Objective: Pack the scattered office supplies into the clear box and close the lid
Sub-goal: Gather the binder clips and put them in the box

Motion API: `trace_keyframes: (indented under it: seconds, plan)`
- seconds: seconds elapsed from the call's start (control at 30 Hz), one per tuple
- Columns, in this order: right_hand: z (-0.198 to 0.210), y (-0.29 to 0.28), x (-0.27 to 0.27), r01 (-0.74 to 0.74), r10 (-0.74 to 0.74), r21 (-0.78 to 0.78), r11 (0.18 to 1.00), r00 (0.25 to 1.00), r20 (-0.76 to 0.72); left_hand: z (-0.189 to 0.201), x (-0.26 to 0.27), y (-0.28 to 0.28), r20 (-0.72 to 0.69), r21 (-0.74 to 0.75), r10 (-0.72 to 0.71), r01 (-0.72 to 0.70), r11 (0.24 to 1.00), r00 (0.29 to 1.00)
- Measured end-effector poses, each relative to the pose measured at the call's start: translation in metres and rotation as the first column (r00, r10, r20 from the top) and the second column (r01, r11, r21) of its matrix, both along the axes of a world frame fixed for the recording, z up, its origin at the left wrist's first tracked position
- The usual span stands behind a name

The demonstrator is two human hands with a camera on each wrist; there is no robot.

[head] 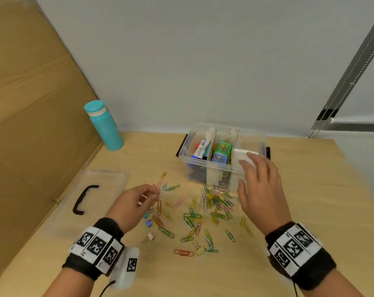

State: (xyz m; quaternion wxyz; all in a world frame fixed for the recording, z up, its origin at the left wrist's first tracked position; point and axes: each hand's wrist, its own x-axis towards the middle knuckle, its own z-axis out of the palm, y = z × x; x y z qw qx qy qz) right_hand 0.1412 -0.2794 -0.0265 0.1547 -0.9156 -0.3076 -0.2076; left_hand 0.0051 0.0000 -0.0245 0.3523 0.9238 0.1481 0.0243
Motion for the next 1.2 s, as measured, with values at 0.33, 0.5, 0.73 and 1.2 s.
trace_keyframes:
  seconds: [0.33, 0.5, 0.73, 1.2]
  plan:
    - [-0.049, 0.056, -0.082, -0.468, 0.201, -0.261, 0.844, 0.727, -0.656, -0.062, -0.041, 0.007, -0.242, 0.104, -0.17, 0.2, 0.974, 0.955]
    - [-0.057, 0.063, -0.085, -0.413, 0.134, -0.268, 0.871, 0.723, -0.678, -0.065, -0.032, 0.005, -0.271, 0.195, -0.2, 0.257, 0.947, 0.942]
    - [-0.057, 0.056, -0.077, -0.201, 0.122, 0.006, 0.98, 0.575, -0.809, -0.065, -0.038, 0.026, -0.136, -0.082, -0.21, 0.2, 0.976, 0.968]
    - [-0.051, 0.125, -0.07, 0.267, 0.488, 0.516, 0.814, 0.168, -0.857, -0.049, -0.025, 0.077, -0.193, -0.642, 0.255, -0.319, 0.697, 0.947]
